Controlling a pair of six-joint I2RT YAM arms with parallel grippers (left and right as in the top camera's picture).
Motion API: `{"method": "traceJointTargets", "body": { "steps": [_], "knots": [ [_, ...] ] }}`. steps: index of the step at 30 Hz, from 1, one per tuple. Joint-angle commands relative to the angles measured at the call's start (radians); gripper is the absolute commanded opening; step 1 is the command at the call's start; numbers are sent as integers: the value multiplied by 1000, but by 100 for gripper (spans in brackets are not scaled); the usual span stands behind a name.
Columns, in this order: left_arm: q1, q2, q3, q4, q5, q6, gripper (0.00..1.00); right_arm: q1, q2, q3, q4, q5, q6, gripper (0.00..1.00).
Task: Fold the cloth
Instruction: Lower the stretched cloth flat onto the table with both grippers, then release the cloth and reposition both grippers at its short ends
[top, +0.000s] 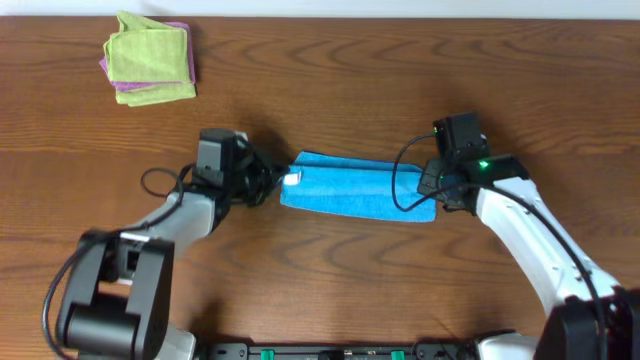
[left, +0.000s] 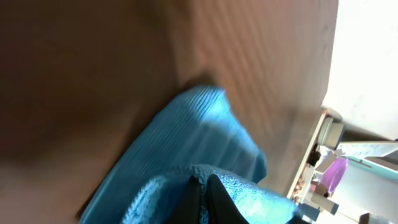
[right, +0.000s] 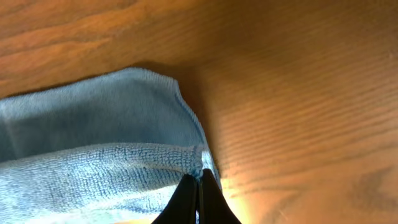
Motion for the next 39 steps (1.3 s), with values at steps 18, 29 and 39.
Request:
{"method": "traceJointTargets", "body": {
  "steps": [18, 29, 39],
  "knots": [
    [3, 157, 165, -3, -66, 81, 6, 0, 93, 1, 85, 113, 18, 1],
    [3, 157, 165, -7, -69, 111, 50, 0, 128, 0, 93, 112, 18, 13],
    [65, 142, 182, -8, 58, 144, 78, 0, 118, 5, 61, 111, 18, 59]
  ]
}}
